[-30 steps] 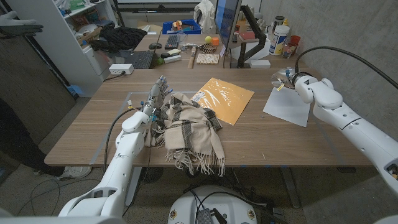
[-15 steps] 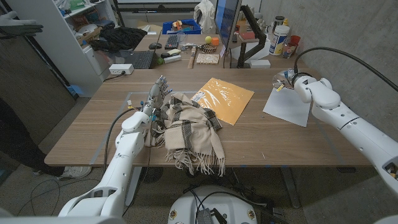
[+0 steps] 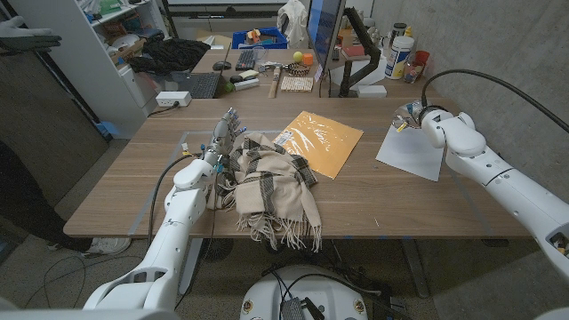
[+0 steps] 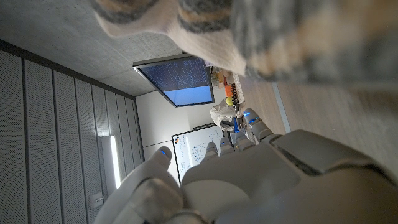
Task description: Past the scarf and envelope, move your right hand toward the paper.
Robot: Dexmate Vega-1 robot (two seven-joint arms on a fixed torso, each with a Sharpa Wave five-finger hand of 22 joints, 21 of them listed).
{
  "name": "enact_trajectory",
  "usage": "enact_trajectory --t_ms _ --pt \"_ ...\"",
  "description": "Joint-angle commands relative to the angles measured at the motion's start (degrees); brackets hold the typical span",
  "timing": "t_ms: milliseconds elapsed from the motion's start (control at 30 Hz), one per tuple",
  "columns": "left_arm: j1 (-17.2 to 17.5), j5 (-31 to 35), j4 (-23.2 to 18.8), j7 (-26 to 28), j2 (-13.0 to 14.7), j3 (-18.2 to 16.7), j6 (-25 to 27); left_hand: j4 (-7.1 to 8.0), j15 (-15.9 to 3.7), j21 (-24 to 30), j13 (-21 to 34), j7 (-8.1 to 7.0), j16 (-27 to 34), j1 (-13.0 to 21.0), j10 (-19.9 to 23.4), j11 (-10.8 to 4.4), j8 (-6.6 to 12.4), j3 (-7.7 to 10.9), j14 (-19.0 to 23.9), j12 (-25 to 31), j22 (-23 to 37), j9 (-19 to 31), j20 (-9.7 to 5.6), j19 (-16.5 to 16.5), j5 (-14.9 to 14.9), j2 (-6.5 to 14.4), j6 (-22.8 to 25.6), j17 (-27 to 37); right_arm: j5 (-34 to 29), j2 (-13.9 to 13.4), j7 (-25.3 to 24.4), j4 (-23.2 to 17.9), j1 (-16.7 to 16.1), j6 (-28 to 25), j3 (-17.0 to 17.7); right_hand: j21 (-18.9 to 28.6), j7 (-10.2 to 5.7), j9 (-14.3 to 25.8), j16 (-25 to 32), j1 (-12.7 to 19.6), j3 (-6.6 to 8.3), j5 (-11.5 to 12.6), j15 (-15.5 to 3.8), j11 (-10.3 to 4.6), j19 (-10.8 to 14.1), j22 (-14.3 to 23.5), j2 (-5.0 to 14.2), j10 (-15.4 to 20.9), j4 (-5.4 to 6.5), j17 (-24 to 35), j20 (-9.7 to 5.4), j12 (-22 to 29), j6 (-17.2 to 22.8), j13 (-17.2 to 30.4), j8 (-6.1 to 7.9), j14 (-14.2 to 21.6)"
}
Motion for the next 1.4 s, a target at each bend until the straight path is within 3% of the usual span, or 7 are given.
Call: enact_trajectory --t_ms 33,467,1400 --pt "0.4 0.1 -0.8 0.2 0.0 0.1 0.5 -0.03 -0.31 0.0 0.3 0.01 0.1 0.3 -8.8 0.09 0.24 -0.28 -11.0 0.2 0.2 0.3 -0.58 -11.9 0.4 2.4 -7.1 0.2 0.7 0.0 1.1 0.6 -0.3 -0.9 0.2 0.0 -0.22 0.3 0.3 0.7 0.22 -0.1 -3.04 0.06 0.2 0.1 -0.14 -0.1 0.23 0.1 -2.26 -0.2 -0.2 0.1 -0.17 0.8" --pt "0.5 0.3 -1.0 0.3 0.1 0.1 0.6 -0.02 -0.30 -0.1 0.3 0.00 0.1 0.3 -8.8 0.08 0.24 -0.34 -11.0 0.2 0.2 0.3 -0.57 -11.8 0.4 2.4 -7.1 0.2 2.7 0.6 1.2 1.4 -0.3 -1.3 0.6 0.2 -0.18 0.3 0.6 0.9 0.12 -0.1 -3.21 0.02 1.2 0.2 -0.12 -0.3 0.40 0.2 -1.23 -0.4 -1.1 0.1 -0.54 1.7" --pt "0.8 0.4 -1.5 0.6 0.1 0.1 0.9 -0.01 -0.27 -0.2 0.3 -0.04 0.1 0.3 -8.9 0.06 0.24 -0.48 -11.1 0.2 0.2 0.3 -0.57 -11.8 0.5 2.5 -7.1 0.2 8.1 1.2 2.0 3.6 -0.3 -3.5 1.2 -0.1 -0.11 0.3 0.4 1.1 -0.04 -0.1 -3.01 0.02 1.3 0.2 -0.05 -0.7 0.74 0.3 -1.41 -0.6 -1.7 0.1 -0.62 1.5"
